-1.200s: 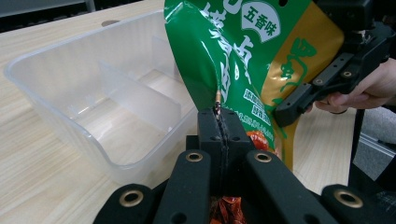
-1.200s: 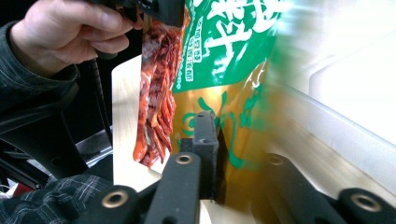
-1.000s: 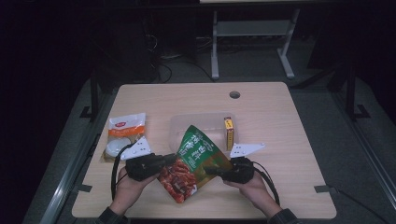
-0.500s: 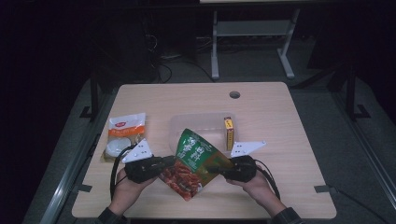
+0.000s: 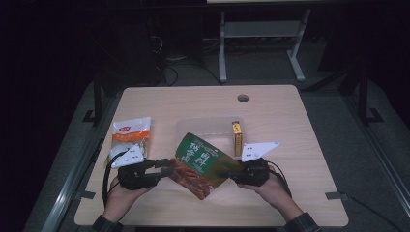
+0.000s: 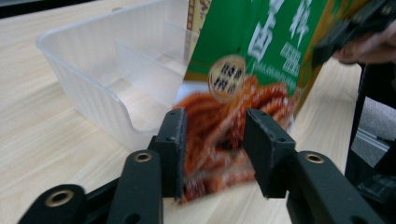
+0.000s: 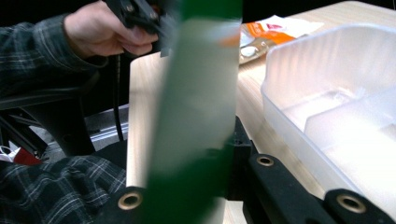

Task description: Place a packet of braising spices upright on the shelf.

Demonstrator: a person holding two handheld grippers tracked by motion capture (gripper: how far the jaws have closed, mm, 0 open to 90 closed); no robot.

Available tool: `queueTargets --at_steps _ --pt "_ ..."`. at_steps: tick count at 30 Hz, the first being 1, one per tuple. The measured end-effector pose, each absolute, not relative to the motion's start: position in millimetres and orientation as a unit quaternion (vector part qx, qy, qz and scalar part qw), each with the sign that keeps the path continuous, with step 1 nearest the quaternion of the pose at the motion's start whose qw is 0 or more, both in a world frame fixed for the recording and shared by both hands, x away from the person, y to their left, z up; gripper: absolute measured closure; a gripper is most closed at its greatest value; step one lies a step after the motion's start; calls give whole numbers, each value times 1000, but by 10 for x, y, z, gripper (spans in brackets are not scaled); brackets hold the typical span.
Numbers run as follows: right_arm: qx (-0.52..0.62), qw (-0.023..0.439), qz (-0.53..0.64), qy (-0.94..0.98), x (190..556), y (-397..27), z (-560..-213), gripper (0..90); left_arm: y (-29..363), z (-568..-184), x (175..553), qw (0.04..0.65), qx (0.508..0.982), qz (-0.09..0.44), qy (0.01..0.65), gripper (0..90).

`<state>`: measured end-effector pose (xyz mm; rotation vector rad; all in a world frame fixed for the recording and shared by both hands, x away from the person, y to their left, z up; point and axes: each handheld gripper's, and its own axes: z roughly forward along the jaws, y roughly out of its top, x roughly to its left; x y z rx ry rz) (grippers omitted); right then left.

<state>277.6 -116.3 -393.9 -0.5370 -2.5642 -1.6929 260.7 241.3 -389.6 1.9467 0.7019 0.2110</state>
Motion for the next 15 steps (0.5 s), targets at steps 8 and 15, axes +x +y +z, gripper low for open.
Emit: queueTargets --at_steps 8,15 --pt "-175 10 -565 -806 2806 -1257 -3750 899 2448 -3991 2509 480 824 99 283 431" --pt "-178 -15 -580 -794 2866 -1316 -3545 898 2374 -4075 2514 469 834 105 273 324"
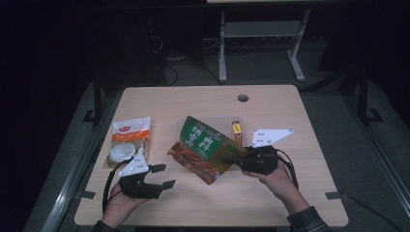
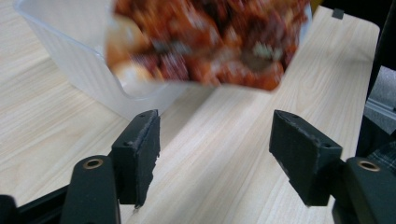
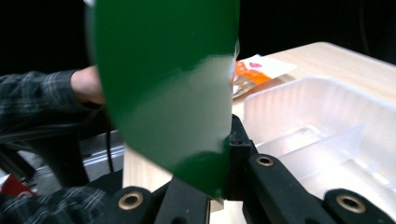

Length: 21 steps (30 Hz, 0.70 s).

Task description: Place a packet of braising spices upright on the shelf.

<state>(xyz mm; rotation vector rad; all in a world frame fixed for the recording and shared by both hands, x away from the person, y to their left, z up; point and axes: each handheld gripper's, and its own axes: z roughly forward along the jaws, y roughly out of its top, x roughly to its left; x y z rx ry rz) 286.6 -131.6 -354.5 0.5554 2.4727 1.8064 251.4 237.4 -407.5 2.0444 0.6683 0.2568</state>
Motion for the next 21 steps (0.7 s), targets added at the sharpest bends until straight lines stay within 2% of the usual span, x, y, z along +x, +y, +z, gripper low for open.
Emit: queueTargets --at_steps 5,14,21 --pt "202 34 580 788 2938 -1358 -3424 898 2357 -4111 2524 461 839 110 268 276" --pt "239 82 577 777 3113 -1414 -3240 898 2292 -4219 2538 443 851 109 262 274" --pt "250 101 579 770 3223 -1425 -3182 898 2264 -4255 2543 427 862 108 250 273"
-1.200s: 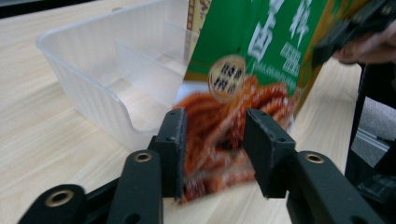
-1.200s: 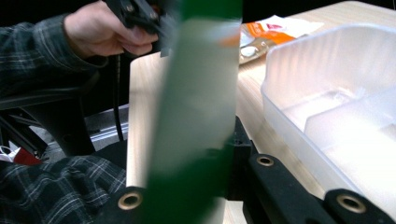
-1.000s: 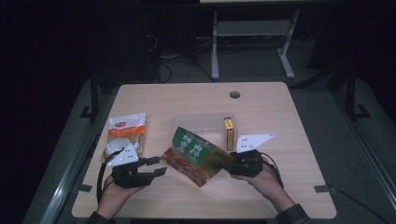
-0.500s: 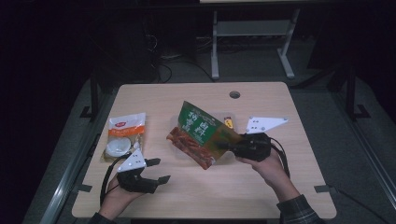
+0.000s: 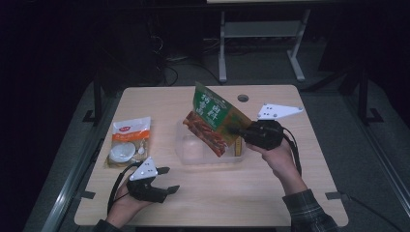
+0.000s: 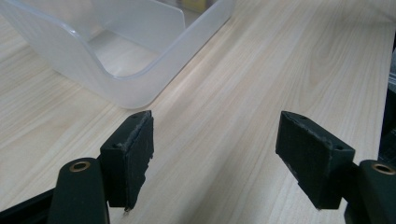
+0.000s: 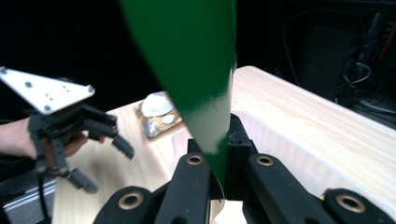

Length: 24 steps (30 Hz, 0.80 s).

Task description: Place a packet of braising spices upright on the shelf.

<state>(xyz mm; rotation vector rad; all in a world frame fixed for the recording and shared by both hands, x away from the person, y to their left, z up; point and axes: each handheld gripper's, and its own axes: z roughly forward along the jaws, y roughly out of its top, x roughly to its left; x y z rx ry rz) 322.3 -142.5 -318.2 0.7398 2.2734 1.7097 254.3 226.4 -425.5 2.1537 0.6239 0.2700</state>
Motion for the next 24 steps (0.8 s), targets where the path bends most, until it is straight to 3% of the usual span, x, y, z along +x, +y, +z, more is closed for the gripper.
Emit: queueTargets --at_steps 24 --pt "304 154 555 759 3406 -1513 -3267 899 2238 -4287 2552 419 867 107 246 273"
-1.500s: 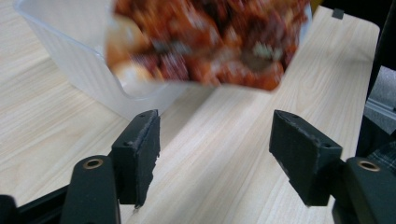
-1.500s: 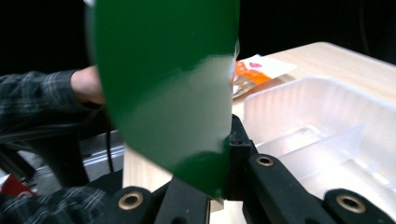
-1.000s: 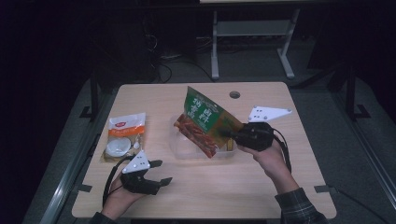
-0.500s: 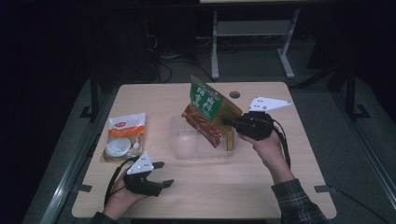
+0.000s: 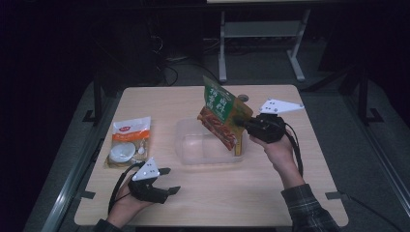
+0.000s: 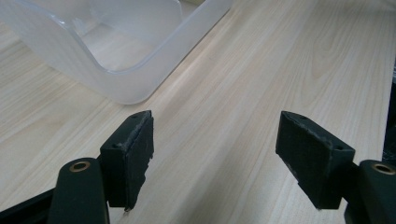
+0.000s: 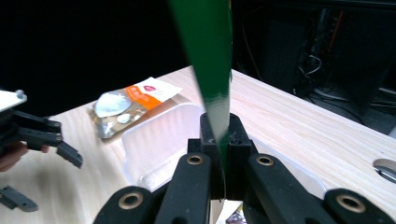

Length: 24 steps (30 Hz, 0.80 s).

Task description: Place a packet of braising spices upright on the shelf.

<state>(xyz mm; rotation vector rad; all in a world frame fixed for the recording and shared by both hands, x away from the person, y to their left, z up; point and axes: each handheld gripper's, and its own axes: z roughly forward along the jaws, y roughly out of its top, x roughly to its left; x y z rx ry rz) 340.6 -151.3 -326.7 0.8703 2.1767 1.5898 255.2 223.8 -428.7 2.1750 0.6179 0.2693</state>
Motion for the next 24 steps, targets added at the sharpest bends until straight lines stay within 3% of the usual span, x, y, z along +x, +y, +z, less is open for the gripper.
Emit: queueTargets --at_steps 24 --pt "336 160 524 766 3454 -1459 -3440 898 2220 -4299 2545 406 876 105 240 268"
